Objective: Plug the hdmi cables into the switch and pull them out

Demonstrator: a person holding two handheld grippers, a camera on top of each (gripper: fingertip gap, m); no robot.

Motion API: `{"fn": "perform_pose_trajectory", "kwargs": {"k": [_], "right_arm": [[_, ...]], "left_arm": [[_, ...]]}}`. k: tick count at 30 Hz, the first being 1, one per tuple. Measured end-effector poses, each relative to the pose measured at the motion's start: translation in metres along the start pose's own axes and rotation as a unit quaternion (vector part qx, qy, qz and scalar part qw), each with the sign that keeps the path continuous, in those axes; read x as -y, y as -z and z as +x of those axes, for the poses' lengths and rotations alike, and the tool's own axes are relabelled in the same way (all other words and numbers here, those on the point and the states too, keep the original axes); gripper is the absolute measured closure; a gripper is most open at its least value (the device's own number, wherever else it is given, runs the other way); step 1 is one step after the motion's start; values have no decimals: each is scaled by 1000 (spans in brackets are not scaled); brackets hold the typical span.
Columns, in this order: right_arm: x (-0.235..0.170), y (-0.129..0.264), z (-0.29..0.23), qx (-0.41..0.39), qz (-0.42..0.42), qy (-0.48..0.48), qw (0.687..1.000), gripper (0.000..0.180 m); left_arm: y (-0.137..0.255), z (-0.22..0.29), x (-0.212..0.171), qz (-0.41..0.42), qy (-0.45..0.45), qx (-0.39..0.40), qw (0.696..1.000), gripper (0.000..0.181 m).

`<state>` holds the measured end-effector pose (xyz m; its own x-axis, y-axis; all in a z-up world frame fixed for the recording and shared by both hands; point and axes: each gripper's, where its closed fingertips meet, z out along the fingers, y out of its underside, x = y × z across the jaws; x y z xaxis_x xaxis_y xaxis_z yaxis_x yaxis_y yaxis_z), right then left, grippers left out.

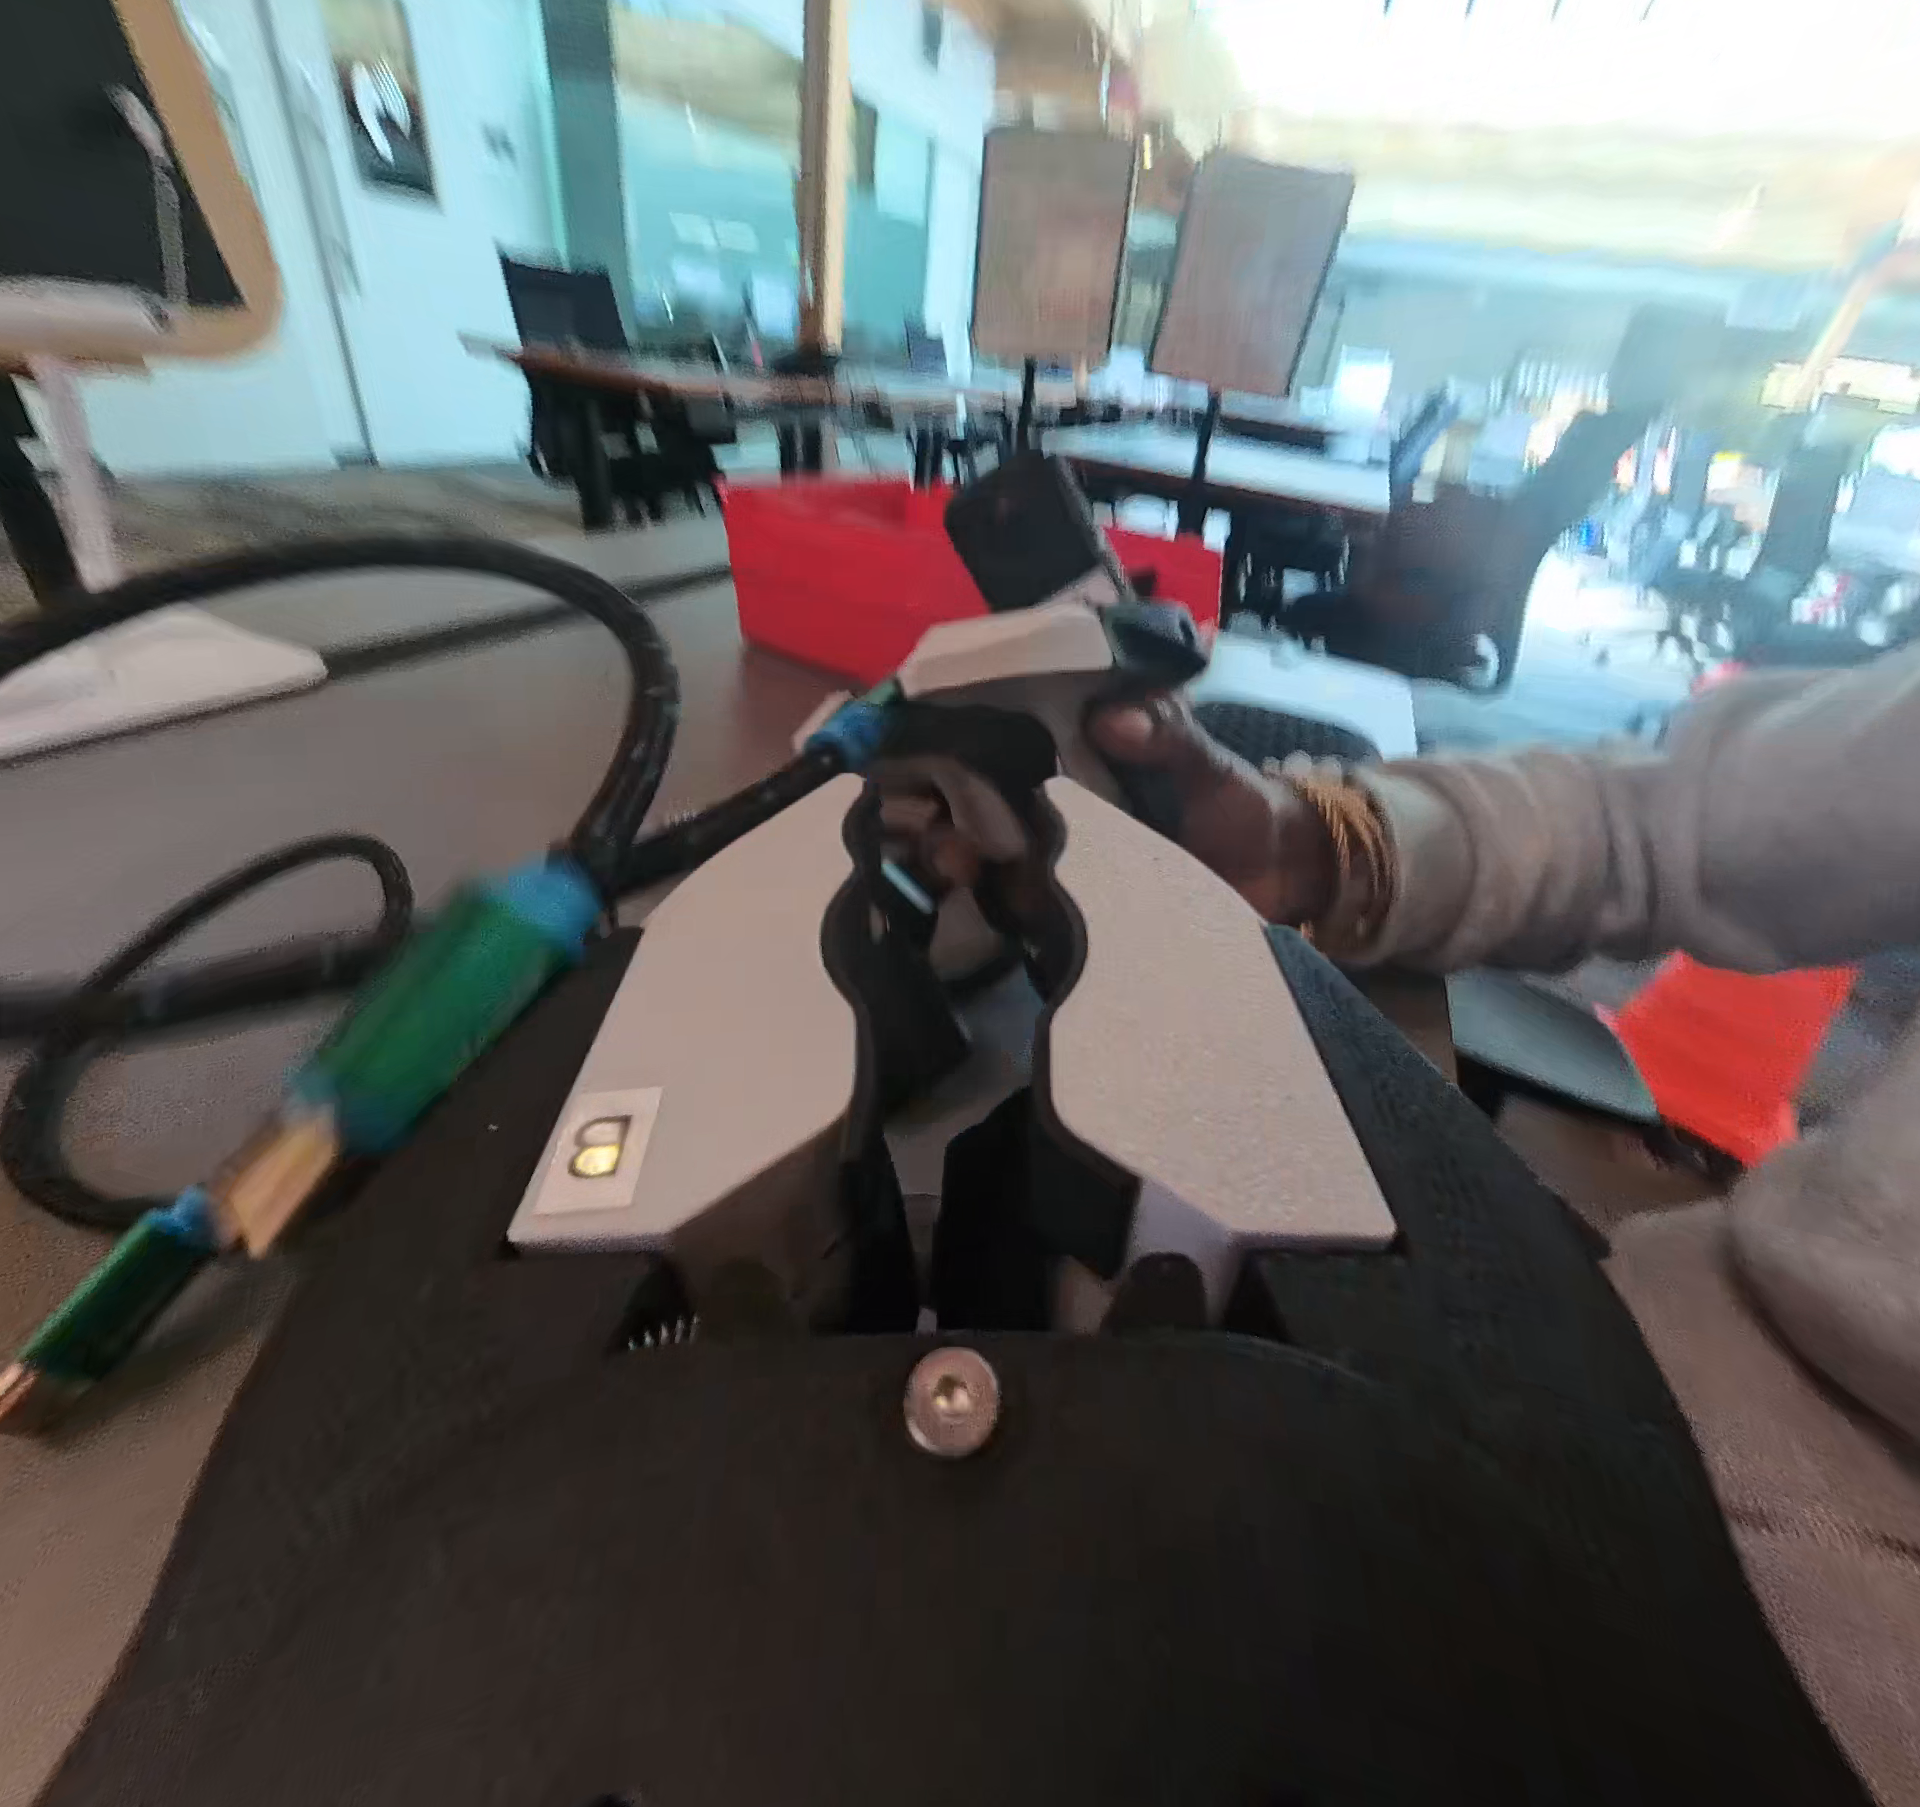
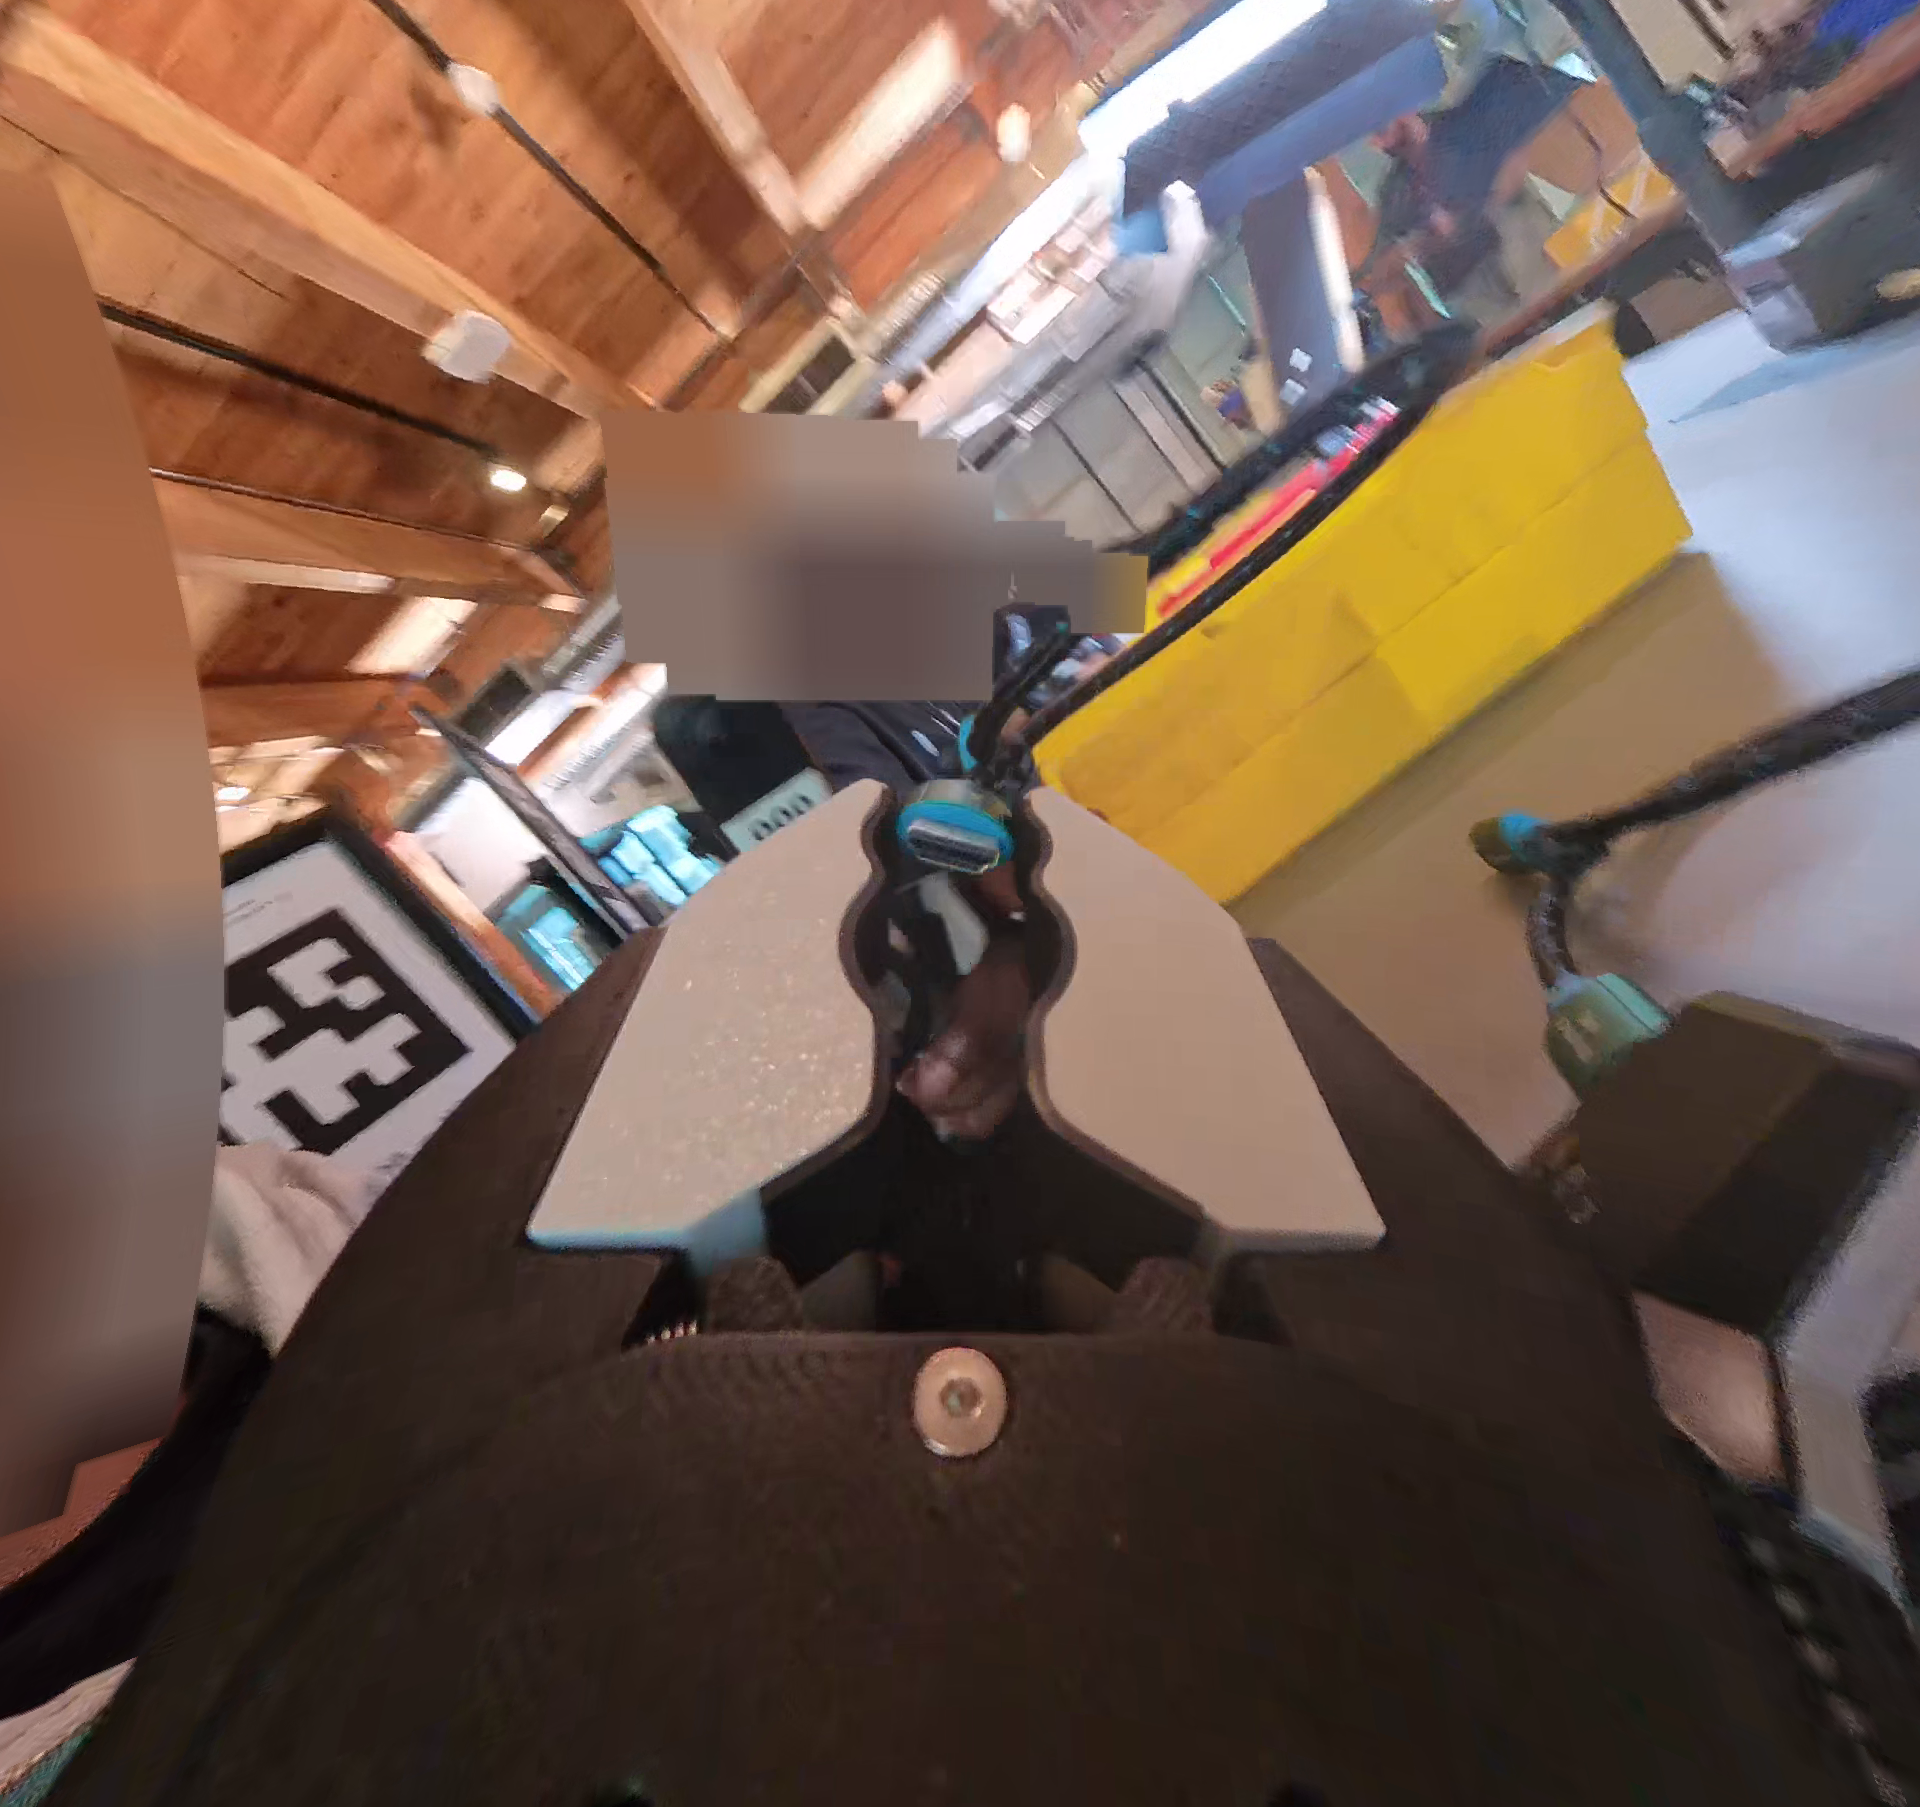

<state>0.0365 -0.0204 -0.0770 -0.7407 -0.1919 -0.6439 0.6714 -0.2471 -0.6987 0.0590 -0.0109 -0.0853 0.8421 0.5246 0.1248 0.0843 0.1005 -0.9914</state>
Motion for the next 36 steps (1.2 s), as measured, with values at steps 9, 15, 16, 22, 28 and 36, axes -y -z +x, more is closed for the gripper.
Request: {"fn": "perform_pose_trajectory", "kwargs": {"k": [9, 15, 16, 22, 28, 36], "right_arm": [[-14, -6, -50, 134, -14, 62, 989, 160], [-24, -6, -53, 108, -55, 182, 976, 160], [-25, -6, -55, 109, -61, 205, 971, 160], [-32, -6, -61, 91, -80, 334, 935, 160], [-36, -4, -66, 90, -90, 385, 914, 160], [-36, -4, -64, 89, -99, 388, 912, 160]], "left_arm": [[15, 21, 36, 129, 108, -124, 978, 151], [16, 33, 27, 92, 34, -130, 987, 155], [17, 35, 28, 93, 44, -142, 985, 156], [22, 41, 31, 91, 88, -188, 974, 162], [26, 38, 24, 61, 44, -169, 983, 154], [27, 41, 23, 60, 35, -176, 982, 164]]}}
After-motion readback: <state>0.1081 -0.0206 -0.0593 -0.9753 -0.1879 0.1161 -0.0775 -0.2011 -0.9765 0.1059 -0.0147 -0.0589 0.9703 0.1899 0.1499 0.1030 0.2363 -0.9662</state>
